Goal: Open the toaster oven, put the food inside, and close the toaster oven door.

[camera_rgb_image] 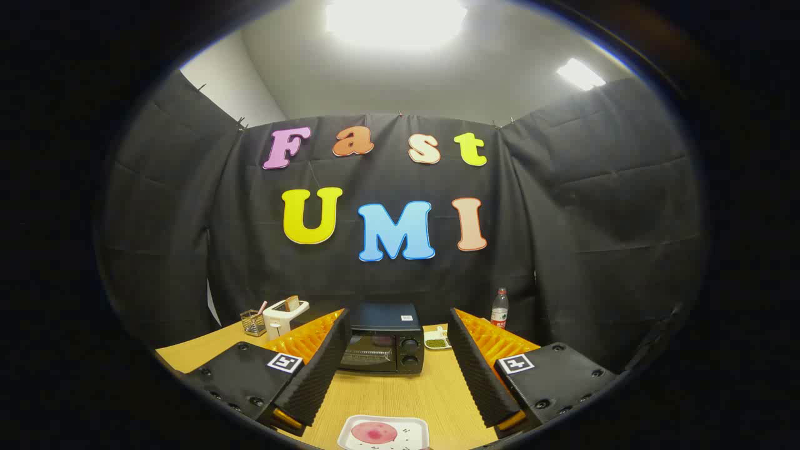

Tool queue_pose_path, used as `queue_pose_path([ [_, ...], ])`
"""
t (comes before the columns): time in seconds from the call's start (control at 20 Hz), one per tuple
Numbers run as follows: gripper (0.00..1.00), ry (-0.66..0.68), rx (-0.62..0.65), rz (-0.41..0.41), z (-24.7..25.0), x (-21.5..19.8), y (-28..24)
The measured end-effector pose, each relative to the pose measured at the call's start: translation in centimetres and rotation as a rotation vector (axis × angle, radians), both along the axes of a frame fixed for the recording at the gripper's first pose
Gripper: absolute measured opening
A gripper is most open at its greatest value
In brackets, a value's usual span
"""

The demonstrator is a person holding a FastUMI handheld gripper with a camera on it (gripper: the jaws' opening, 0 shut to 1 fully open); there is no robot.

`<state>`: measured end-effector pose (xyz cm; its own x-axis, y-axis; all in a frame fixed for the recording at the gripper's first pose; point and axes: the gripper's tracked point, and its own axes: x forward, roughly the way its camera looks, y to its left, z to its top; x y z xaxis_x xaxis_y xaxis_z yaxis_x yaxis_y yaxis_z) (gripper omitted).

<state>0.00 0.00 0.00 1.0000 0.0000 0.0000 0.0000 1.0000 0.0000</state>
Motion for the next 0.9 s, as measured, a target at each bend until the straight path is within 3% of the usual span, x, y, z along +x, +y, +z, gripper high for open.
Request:
queue_pose_path([
  [0.9, 0.98, 0.011, 0.015, -0.004, -0.95, 0.02, 0.51],
])
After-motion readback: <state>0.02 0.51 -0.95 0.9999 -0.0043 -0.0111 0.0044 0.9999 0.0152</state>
